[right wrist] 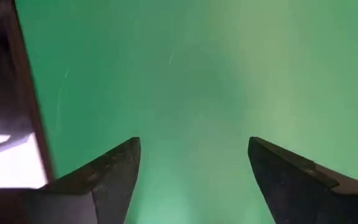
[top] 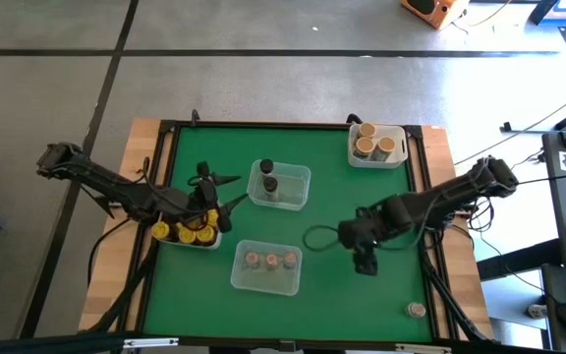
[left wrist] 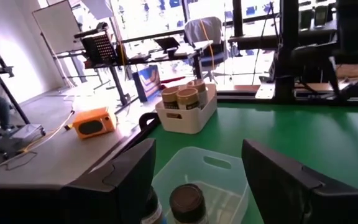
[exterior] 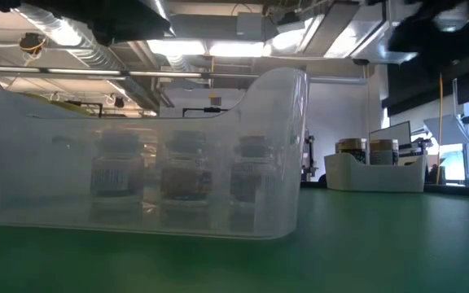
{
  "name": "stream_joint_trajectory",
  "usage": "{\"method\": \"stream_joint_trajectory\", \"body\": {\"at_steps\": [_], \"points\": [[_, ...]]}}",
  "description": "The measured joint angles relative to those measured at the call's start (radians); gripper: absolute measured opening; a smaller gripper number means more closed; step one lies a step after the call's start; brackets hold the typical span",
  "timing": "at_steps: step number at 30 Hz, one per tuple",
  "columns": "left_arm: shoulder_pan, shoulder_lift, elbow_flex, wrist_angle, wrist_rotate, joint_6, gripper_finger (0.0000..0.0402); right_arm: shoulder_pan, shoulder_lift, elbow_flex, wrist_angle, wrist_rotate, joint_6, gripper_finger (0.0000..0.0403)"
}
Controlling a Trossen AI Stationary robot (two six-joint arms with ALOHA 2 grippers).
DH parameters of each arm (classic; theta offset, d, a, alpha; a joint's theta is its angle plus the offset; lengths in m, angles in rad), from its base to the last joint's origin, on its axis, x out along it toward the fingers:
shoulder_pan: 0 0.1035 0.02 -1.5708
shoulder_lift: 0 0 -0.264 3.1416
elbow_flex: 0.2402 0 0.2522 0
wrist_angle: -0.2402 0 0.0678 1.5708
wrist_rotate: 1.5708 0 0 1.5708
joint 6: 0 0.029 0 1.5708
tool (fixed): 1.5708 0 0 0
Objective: Sort spices by type
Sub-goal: Put the brown spice bottle into the bottom transparent bin
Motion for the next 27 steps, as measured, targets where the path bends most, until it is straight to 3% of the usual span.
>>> {"method": "stream_joint_trajectory", "body": {"at_steps": [8, 17, 27], "points": [[-0.001, 0.0, 0.0, 0.0, 0.0, 0.012, 0.0237, 0.195, 0.0, 0.0, -0.073, -0.091, 0.307, 0.0298], [-0.001, 0.0, 0.0, 0.002, 0.0, 0.114, 0.0237, 0.449, 0.059, -0.031, -0.064, -0.072, 0.607, 0.0298], [0.011, 0.0, 0.0, 0.011, 0.0, 0.127, 0.0237, 0.667, 0.178, -0.041, -0.037, -0.064, 0.782, 0.0298]]}}
